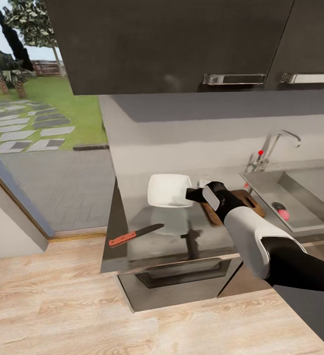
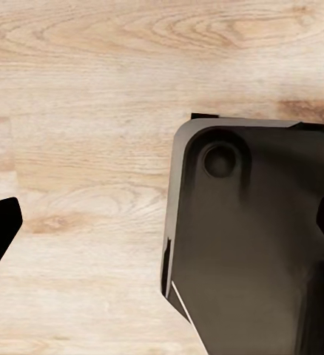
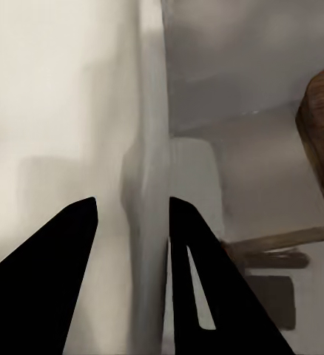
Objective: In the kitchen, take the Vidalia onion out of the sink, dice it on the chopping board with the paring knife, put the diced onion into the bowl on the countertop, then place both the paring knife and the chopping board into the sink.
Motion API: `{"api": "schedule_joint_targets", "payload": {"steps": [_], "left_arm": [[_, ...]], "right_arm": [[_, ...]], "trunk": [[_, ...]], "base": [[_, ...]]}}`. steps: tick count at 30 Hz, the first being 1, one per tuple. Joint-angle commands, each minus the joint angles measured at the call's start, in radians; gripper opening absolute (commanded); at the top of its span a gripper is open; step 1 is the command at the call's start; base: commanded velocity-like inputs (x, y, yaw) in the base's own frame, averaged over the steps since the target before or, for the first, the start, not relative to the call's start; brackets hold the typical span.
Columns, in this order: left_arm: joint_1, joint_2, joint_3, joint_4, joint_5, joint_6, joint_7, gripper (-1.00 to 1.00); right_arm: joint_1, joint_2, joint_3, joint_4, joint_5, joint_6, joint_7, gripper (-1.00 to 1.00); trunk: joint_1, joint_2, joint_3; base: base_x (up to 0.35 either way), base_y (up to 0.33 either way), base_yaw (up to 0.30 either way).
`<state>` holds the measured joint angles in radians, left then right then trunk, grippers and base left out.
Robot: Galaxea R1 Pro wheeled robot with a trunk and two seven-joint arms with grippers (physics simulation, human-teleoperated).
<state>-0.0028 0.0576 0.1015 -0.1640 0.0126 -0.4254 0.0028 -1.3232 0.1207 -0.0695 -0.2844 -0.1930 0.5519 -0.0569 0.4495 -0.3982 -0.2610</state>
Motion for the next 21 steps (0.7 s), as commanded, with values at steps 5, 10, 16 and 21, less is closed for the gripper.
{"api": "schedule_joint_targets", "payload": {"steps": [5,10,16,21], "left_arm": [[0.0,0.0,0.002,0.0,0.001,-0.003,0.0,1.0],[0.0,0.0,0.002,0.001,0.001,-0.003,0.0,1.0],[0.0,0.0,0.003,0.014,0.001,-0.003,0.0,1.0],[0.0,-0.001,0.003,0.015,0.001,-0.004,0.0,1.0]], "right_arm": [[-0.001,0.005,-0.004,0.0,0.025,0.007,0.067,-1.0],[-0.001,0.008,-0.003,0.002,0.065,0.008,0.115,-1.0],[-0.001,0.019,-0.003,0.002,0.071,0.008,0.123,-1.0],[-0.001,0.026,-0.003,0.002,0.072,0.008,0.123,-1.0]], "trunk": [[0.001,-0.002,-0.002],[0.001,-0.002,-0.002],[0.001,-0.002,-0.002],[0.001,-0.002,-0.002]], "base": [[0.0,0.0,0.0],[0.001,0.0,0.0],[0.112,0.135,0.0],[0.121,0.17,0.0]]}}
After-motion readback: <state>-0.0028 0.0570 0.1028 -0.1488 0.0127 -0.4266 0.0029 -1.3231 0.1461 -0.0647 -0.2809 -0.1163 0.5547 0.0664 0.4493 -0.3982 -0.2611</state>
